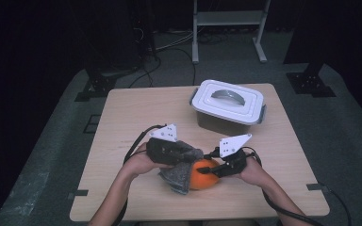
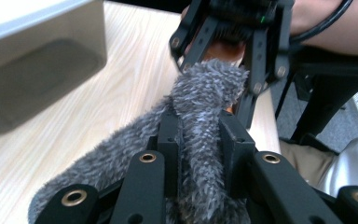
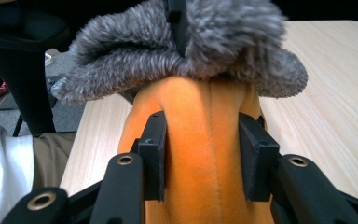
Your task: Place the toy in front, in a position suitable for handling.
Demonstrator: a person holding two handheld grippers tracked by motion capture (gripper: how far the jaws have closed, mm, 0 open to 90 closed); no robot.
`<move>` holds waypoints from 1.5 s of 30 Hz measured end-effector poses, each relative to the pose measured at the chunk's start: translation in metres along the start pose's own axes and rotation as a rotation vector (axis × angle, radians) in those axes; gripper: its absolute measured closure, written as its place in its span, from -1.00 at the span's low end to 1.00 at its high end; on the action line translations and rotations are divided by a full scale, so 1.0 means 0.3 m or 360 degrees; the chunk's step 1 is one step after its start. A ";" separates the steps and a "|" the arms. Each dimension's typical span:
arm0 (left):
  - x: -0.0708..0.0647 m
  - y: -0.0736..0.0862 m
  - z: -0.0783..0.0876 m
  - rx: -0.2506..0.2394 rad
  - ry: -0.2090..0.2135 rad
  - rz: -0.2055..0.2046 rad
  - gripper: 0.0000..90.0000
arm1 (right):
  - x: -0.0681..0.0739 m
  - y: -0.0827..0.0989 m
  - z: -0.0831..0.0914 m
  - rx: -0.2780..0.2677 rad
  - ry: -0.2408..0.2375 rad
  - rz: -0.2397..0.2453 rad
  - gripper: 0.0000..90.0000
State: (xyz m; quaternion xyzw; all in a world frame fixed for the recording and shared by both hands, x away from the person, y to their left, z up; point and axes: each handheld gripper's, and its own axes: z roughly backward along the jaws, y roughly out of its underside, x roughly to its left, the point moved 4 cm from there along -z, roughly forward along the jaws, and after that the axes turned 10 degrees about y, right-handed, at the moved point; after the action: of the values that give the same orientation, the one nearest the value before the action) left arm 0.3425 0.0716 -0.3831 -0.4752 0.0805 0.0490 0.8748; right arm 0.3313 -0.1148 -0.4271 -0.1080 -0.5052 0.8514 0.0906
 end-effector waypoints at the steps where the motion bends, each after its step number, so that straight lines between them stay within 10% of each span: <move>1: 0.005 0.008 0.002 -0.0020 0.0003 0.0010 0.63 | -0.004 0.007 0.004 -0.0010 -0.0002 -0.0011 0.30; 11: 0.034 0.064 -0.018 -0.0054 0.0025 0.0091 0.61 | -0.063 0.098 0.096 -0.0047 0.0045 -0.0155 0.17; 19: 0.034 0.043 -0.041 -0.0039 0.0020 0.0080 0.61 | -0.030 0.038 0.145 0.0080 0.0145 -0.0164 -0.40; 26: 0.013 0.036 -0.069 -0.0016 0.0033 0.0048 0.61 | -0.013 0.044 0.089 0.0150 0.0166 -0.0219 -0.58; 34: 0.008 0.039 -0.064 -0.0038 0.0053 0.0056 0.62 | -0.016 0.068 0.073 0.0150 0.0121 -0.0157 0.03; 45: -0.020 -0.045 -0.032 -0.0123 0.0082 -0.0025 0.62 | 0.011 0.009 0.024 0.0040 0.0046 0.0004 0.12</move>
State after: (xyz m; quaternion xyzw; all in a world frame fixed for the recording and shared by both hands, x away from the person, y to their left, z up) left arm 0.3379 0.0562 -0.3759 -0.5102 0.0974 0.0328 0.8539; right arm 0.3261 -0.1214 -0.4263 -0.1198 -0.4931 0.8561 0.0980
